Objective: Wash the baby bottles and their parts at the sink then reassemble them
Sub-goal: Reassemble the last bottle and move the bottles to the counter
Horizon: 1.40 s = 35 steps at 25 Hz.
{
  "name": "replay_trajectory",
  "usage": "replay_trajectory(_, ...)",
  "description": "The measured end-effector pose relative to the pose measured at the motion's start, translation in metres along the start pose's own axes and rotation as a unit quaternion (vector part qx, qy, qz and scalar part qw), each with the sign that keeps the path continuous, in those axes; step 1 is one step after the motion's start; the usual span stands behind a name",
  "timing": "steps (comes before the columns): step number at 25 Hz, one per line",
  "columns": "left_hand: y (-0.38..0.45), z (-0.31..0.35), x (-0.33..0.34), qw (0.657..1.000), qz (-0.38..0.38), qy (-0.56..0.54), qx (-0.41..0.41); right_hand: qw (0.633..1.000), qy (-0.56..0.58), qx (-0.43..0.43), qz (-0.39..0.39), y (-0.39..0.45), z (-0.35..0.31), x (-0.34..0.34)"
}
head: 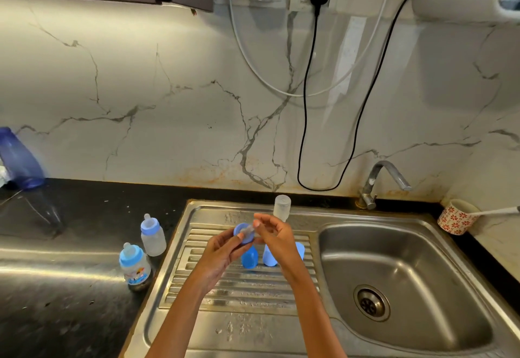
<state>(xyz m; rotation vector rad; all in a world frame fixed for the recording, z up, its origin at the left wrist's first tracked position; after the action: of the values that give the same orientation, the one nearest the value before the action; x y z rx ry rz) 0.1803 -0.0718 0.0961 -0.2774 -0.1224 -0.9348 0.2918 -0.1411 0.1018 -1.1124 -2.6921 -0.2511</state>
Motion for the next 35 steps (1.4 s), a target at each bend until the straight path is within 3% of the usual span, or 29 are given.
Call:
replay_trajectory(4,-0.002,0.013,0.001,0.999,-0.017,0.017,0.033,0.999,0.027,0.043,0.004,0.001,0.006,0.002)
replay_trajectory(10,0.011,0.017,-0.011,0.978,0.080,0.165,0.101,0.998,-0.005,0.057,-0.038,0.007,0.001,0.009)
replay_trajectory(14,0.019,0.023,0.001,0.964,0.069,0.228,0.120,0.996,-0.043,0.071,-0.045,0.010,-0.003,0.011)
replay_trajectory(16,0.021,0.026,0.008,0.977,0.017,0.190,0.097,0.997,-0.020,0.072,-0.031,0.011,-0.007,0.004)
replay_trajectory(18,0.022,0.024,0.008,0.998,-0.037,0.038,0.029,0.999,-0.006,0.051,-0.009,0.014,-0.017,-0.007)
replay_trajectory(20,0.023,0.023,0.004,0.999,-0.036,-0.031,-0.013,0.998,-0.064,-0.009,0.014,0.016,-0.031,-0.018)
replay_trajectory(24,0.025,0.028,0.013,0.996,-0.006,0.070,0.057,0.987,-0.137,-0.069,-0.045,0.015,-0.040,0.001)
replay_trajectory(28,0.030,0.022,-0.007,0.994,0.082,0.028,0.061,0.988,-0.130,-0.076,-0.043,0.012,-0.041,0.001)
replay_trajectory(30,0.031,0.018,-0.007,0.995,0.079,0.022,0.053,0.981,-0.167,-0.092,-0.041,0.010,-0.042,0.000)
replay_trajectory(35,0.032,0.017,0.017,0.988,0.001,0.125,0.090,0.972,-0.202,-0.122,0.013,0.008,-0.049,-0.001)
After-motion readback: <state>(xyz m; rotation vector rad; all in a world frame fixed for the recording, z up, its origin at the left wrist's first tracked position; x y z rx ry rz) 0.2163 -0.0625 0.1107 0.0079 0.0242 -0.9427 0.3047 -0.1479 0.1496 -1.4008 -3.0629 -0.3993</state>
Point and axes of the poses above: each hand's wrist, its own y-axis towards the middle knuckle, its own x-axis out of the palm, z = x × y, the point moved 8 cm from there along y, towards the middle knuckle, and after that the axes turned 12 degrees about y, right-handed, at the moved point
